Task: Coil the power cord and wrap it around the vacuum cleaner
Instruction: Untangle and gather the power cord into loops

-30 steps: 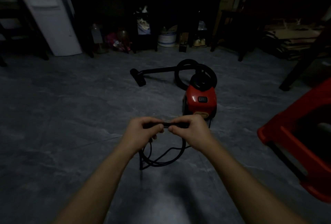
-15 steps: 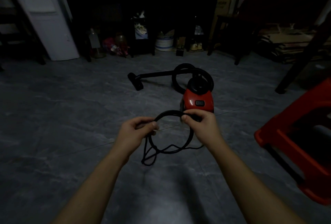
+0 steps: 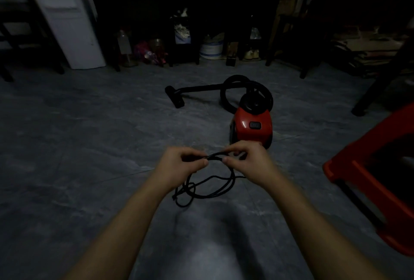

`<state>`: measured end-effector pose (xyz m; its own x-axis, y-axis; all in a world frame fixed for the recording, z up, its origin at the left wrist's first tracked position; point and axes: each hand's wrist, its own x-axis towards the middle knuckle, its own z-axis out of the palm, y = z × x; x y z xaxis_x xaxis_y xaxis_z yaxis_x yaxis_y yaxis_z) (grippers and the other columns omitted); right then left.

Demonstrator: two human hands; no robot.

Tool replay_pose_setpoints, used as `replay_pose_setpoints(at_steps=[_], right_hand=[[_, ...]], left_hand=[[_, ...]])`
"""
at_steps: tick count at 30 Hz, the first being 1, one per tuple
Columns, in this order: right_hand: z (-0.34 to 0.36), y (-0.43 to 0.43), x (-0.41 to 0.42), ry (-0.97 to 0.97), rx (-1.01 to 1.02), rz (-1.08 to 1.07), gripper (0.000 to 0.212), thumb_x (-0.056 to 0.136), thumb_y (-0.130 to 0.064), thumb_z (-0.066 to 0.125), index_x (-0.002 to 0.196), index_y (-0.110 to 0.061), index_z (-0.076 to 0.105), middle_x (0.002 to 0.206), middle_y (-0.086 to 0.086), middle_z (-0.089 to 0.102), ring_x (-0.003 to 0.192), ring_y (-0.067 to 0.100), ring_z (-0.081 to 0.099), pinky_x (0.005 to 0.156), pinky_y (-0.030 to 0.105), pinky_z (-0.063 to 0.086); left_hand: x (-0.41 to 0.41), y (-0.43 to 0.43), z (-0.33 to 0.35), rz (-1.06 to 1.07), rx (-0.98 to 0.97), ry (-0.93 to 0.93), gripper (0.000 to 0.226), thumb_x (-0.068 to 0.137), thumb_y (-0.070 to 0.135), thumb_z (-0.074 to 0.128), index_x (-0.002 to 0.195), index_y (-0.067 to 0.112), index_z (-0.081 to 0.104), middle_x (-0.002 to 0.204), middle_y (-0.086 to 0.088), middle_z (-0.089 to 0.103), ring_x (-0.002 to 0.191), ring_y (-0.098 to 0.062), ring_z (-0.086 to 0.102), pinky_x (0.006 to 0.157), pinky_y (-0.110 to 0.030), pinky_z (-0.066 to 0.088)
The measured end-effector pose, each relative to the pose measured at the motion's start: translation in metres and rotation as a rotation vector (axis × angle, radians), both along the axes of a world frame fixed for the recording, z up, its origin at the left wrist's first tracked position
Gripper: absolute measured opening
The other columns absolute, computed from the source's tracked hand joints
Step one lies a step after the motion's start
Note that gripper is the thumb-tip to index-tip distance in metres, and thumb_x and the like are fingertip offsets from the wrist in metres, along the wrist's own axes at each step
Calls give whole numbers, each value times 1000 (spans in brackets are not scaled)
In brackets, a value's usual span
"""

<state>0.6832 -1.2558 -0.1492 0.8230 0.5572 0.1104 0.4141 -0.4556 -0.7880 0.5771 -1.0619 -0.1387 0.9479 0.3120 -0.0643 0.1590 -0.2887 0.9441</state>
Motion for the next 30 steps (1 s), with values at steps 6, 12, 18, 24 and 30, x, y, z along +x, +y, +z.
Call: replay_pose_setpoints(at_steps=[6, 12, 18, 24, 30], right_hand=[[-2, 11, -13, 2, -80, 89, 19, 82, -24, 78, 101, -27, 78, 90, -7, 75, 82, 8, 69, 77, 33, 59], [-2, 14, -15, 35, -54, 70, 6, 86, -24, 74, 90, -23, 79, 73, -4, 73, 67, 7, 66, 68, 36, 58], [-3, 13, -12, 7, 10, -7, 9, 87, -22, 73, 93, -21, 79, 80, -6, 75, 76, 8, 70, 74, 36, 59], [6, 6, -6, 27, 223, -131, 8, 89, -18, 72, 87, -24, 77, 80, -6, 75, 78, 4, 70, 73, 24, 57], [12, 4, -2, 61, 401, -233, 13, 89, -14, 71, 80, -23, 75, 70, -10, 72, 66, 0, 66, 61, 14, 49]], left_hand=[[0, 0, -6, -24, 60, -16, 17, 79, 15, 82, 95, 16, 79, 87, 4, 78, 85, -2, 71, 77, -15, 53], [0, -1, -3, 29, -13, -53, 15, 81, 13, 80, 95, 16, 78, 80, 2, 76, 73, -6, 72, 70, -16, 54], [0, 2, -3, 50, -72, -55, 9, 87, 21, 74, 93, 16, 76, 85, -1, 77, 80, -11, 72, 72, -15, 53], [-1, 5, -10, 49, -42, 56, 17, 87, 30, 74, 102, 22, 73, 95, 9, 73, 86, 3, 67, 66, -6, 47], [0, 10, -15, 72, -119, 7, 23, 86, 13, 74, 107, 23, 71, 99, 0, 75, 94, -15, 71, 87, -28, 57]])
